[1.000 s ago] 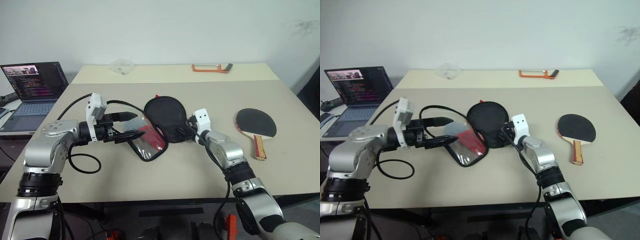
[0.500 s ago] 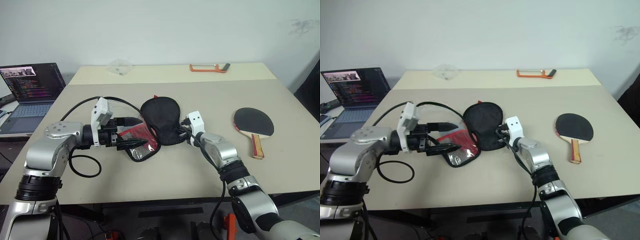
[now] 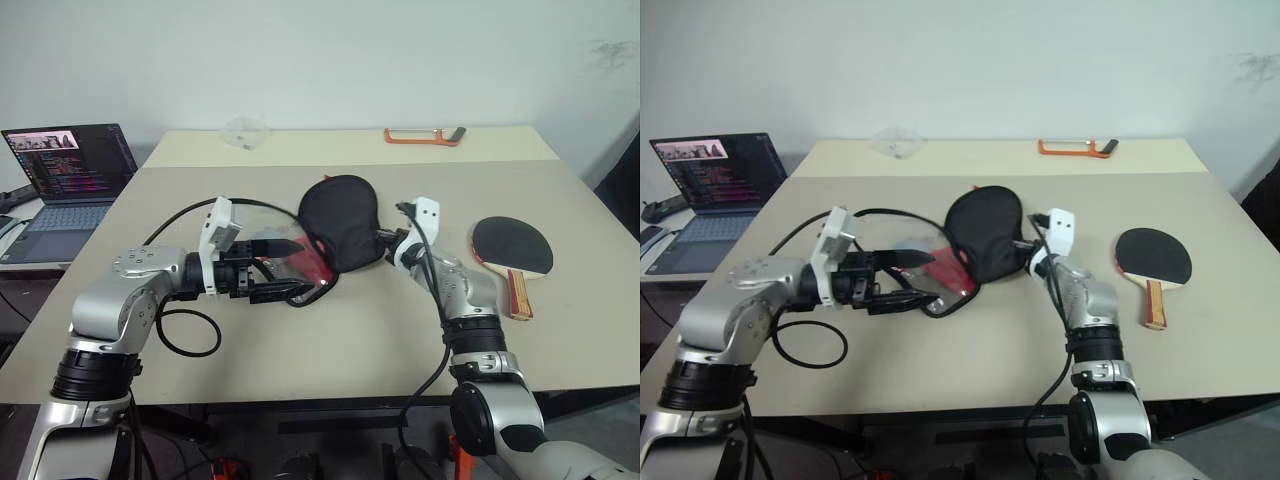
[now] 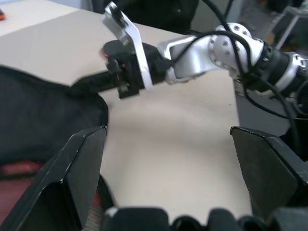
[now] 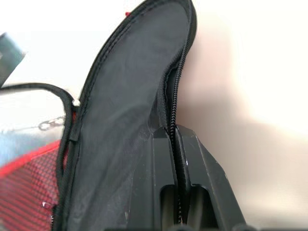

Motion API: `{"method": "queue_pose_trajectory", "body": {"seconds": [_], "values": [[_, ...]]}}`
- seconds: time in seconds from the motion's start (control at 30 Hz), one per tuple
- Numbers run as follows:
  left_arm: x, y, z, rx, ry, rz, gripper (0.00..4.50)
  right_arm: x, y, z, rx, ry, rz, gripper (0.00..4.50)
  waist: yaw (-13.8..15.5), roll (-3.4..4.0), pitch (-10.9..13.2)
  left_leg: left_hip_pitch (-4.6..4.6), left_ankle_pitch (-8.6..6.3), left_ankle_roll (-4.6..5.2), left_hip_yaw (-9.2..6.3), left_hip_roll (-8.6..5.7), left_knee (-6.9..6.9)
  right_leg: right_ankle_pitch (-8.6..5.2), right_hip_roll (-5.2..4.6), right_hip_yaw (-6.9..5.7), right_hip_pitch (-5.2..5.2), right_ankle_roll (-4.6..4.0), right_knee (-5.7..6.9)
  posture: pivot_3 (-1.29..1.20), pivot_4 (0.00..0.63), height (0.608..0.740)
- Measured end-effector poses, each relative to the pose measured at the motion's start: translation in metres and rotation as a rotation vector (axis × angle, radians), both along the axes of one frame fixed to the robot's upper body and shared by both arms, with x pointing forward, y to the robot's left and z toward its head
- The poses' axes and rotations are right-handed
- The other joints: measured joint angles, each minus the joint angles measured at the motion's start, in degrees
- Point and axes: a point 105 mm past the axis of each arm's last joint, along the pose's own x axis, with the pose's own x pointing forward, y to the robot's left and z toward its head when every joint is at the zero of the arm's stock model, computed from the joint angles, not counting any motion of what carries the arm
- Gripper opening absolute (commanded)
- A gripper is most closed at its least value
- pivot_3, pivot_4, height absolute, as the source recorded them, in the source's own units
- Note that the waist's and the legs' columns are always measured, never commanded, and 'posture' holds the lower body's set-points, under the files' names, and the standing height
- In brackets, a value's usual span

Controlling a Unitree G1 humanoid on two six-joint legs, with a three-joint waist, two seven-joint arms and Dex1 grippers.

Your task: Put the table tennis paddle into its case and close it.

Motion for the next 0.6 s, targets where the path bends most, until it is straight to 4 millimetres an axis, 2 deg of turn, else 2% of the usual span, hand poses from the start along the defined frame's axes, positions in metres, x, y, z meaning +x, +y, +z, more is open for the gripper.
{"method": "queue_pose_trajectory", "body": {"seconds": [0.13, 0.3, 0.6], "values": [[-0.003, -0.016, 0.001, 0.001, 0.003, -0.079, 4.5, -0.002, -0.024, 0.003, 0.02, 0.01, -0.123, 0.03, -0.04, 0.01, -0.01, -0.01, 0.0, 0.0, 0.06, 0.0, -0.01, 0.0, 0.0, 0.06, -0.03, 0.0, 0.02, 0.0, 0.15, 0.74], [-0.005, -0.025, 0.003, 0.008, 0.001, -0.142, 4.5, -0.013, -0.047, -0.002, 0.031, 0.03, -0.239, 0.03, -0.11, 0.02, -0.01, 0.01, 0.01, 0.02, 0.22, 0.01, -0.03, 0.0, 0.02, 0.22, -0.09, 0.0, 0.08, 0.0, 0.15, 0.74], [-0.004, -0.031, -0.001, 0.013, 0.003, -0.179, 4.5, -0.039, -0.049, -0.008, 0.019, 0.057, -0.261, 0.03, -0.1, 0.02, -0.01, 0.22, 0.04, 0.15, 0.75, 0.01, -0.01, -0.01, 0.05, 0.83, -0.26, 0.01, 0.54, 0.0, 0.15, 0.74]]}}
